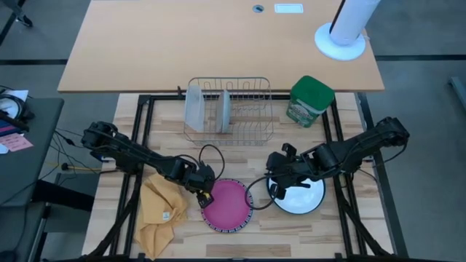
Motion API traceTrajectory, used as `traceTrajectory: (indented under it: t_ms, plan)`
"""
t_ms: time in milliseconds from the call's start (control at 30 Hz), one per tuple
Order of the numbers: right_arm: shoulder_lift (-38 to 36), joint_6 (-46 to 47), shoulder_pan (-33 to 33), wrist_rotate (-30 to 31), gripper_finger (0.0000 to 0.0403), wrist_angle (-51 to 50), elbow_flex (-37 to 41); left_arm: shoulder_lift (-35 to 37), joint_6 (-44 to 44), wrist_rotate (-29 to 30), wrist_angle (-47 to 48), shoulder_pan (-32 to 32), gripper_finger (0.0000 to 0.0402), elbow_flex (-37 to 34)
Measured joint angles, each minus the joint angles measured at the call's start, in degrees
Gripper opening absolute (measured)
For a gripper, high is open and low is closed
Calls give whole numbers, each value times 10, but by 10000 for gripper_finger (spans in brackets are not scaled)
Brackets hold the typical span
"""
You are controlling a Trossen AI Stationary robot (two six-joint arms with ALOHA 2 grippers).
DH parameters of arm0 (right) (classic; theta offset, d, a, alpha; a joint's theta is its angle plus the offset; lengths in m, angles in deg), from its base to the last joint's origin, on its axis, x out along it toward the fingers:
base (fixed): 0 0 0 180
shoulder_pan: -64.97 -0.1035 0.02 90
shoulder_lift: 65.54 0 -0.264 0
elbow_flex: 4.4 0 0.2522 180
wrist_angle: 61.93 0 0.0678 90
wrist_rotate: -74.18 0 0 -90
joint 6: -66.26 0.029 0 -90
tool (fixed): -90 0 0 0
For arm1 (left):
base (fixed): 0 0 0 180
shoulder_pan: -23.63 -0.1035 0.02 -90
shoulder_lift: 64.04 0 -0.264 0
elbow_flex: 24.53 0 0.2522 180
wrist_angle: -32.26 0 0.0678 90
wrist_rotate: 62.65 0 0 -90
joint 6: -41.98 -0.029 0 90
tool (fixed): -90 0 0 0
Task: Sort dishes
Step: Put the pink plate into the dish rack
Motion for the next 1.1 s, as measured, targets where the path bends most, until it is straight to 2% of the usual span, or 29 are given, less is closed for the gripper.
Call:
traceTrajectory:
  t_ms: [333,1100]
  plan:
    - [0,0,0,0,95,0,0,-6,-22,1,-33,2,176,0]
    - [0,-2,0,0,95,4,0,-18,-38,-18,-34,-3,168,0]
